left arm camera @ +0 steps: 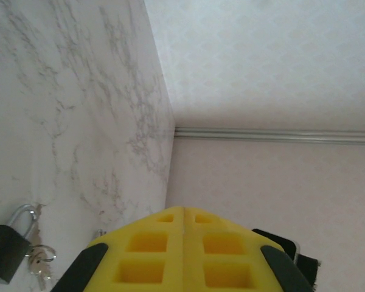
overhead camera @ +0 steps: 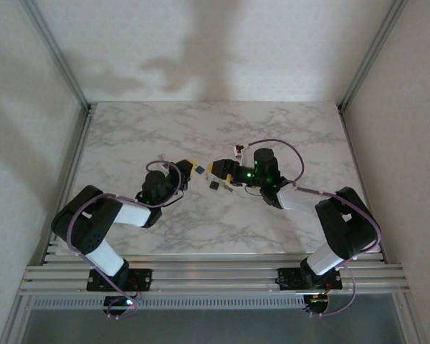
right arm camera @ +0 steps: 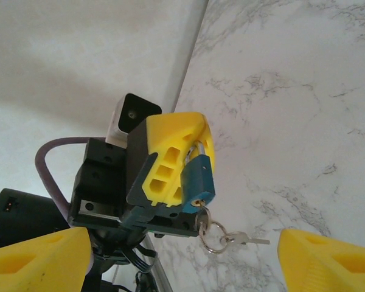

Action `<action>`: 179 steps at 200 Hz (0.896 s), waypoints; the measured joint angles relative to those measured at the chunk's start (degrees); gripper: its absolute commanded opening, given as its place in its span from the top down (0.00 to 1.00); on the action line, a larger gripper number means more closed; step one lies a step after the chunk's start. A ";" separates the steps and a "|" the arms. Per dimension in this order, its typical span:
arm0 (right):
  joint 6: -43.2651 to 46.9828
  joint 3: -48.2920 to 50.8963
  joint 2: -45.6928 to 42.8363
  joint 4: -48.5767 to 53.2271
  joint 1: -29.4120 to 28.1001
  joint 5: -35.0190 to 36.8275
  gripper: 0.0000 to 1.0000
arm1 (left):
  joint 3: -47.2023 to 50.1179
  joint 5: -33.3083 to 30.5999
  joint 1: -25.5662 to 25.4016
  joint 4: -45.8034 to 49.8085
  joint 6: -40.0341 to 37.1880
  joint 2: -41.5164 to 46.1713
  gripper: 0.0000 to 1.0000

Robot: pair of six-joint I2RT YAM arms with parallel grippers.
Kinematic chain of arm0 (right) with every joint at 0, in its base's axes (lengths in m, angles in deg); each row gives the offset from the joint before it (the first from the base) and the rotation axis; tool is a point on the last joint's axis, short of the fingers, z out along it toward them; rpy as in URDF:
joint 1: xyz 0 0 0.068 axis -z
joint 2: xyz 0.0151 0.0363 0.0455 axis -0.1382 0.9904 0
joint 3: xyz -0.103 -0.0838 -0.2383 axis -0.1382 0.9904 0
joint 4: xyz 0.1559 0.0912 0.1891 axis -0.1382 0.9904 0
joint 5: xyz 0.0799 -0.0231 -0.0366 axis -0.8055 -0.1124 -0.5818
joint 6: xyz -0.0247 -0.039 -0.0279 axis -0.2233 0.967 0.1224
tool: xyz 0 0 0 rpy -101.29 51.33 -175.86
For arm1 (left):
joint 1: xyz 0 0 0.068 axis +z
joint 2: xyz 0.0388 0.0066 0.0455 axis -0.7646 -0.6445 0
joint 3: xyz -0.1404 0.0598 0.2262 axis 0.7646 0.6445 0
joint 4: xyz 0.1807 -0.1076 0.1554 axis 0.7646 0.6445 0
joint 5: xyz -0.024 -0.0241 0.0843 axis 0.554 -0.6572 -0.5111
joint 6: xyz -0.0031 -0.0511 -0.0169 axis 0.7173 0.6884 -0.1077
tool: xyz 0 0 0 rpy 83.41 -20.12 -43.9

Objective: Lock with the key

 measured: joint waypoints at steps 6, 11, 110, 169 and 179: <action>0.00 0.00 0.00 0.07 0.00 -0.02 0.21 | -0.22 0.00 -0.02 -0.20 0.04 -0.17 1.00; 0.00 0.00 0.00 0.13 0.00 0.00 0.21 | -0.33 0.02 -0.07 -0.39 0.15 -0.28 1.00; 0.13 0.00 0.00 0.04 0.00 -0.04 0.30 | -0.48 0.02 -0.33 -2.36 1.49 -2.05 1.00; 0.04 0.00 0.00 -0.17 0.00 -0.07 0.37 | -0.48 0.04 -0.33 -3.48 1.90 -2.05 1.00; -0.28 0.00 0.09 -0.33 0.00 -0.22 0.38 | -0.48 0.04 -0.33 -3.58 1.90 -2.05 1.00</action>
